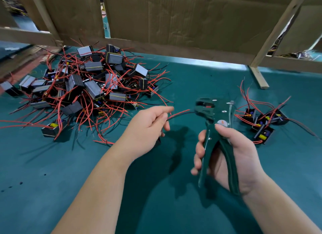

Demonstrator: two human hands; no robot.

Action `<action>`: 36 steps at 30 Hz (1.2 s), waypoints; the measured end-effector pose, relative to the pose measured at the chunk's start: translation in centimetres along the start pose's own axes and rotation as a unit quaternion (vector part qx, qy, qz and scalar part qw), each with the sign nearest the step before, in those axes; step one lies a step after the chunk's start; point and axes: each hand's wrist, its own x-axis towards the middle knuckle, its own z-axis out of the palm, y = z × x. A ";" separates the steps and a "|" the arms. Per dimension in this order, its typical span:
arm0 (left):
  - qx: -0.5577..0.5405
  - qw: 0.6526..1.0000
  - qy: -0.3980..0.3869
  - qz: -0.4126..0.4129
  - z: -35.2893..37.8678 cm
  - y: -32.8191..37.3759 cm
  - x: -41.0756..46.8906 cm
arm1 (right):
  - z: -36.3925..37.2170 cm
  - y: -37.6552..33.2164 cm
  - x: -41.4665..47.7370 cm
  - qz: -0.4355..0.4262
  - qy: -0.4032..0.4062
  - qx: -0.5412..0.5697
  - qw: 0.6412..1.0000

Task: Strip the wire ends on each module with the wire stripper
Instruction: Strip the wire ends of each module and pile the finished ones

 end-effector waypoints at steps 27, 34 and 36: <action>0.342 0.893 0.276 -0.093 -1.0 -1.2 0.2 | -4.3 -3.0 -0.3 -0.260 0.224 -0.092 0.935; 0.451 0.856 0.195 -0.160 -0.9 -2.5 0.2 | -4.8 -2.9 -0.5 -0.319 0.215 -0.146 0.912; 0.439 0.862 0.197 -0.157 -0.9 -2.6 0.5 | -4.5 -2.6 -0.5 -0.313 0.191 -0.142 0.919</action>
